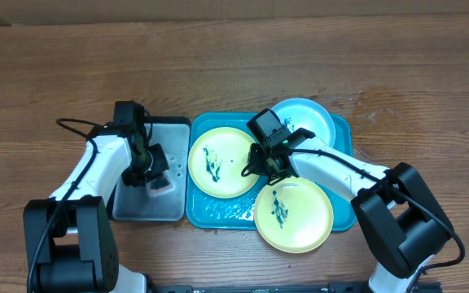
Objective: Clean dirty plates on tray and stack at the side
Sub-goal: 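Grasp the green-and-pink sponge with the left gripper and lift it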
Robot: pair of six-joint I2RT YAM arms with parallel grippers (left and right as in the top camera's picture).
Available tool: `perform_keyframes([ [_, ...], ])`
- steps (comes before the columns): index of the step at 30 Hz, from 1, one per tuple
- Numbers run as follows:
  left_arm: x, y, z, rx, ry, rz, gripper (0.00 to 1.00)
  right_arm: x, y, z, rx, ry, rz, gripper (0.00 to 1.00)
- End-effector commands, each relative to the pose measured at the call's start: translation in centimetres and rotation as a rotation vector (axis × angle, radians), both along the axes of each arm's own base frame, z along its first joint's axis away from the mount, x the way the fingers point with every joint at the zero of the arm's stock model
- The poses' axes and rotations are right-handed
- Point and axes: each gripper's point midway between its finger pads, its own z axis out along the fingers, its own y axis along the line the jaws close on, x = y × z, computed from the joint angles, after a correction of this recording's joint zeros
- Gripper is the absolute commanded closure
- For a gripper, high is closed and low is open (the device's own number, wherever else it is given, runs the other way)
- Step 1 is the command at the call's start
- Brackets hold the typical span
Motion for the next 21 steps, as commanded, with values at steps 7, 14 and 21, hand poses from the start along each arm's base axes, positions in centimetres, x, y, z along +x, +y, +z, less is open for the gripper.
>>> perform_keyframes([
  [7, 0.4, -0.2, -0.5, -0.012, -0.013, -0.027, 0.96, -0.3, 0.1, 0.1, 0.008, -0.003, 0.013, 0.94],
  [14, 1.9, -0.1, 2.9, -0.002, -0.094, -0.055, 0.96, -0.5, 0.0, 0.0, 0.002, 0.005, 0.012, 0.95],
  [21, 1.8, -0.3, 7.3, 0.015, -0.183, -0.1, 0.96, -0.5, 0.0, 0.0, 0.002, 0.005, 0.012, 0.95],
])
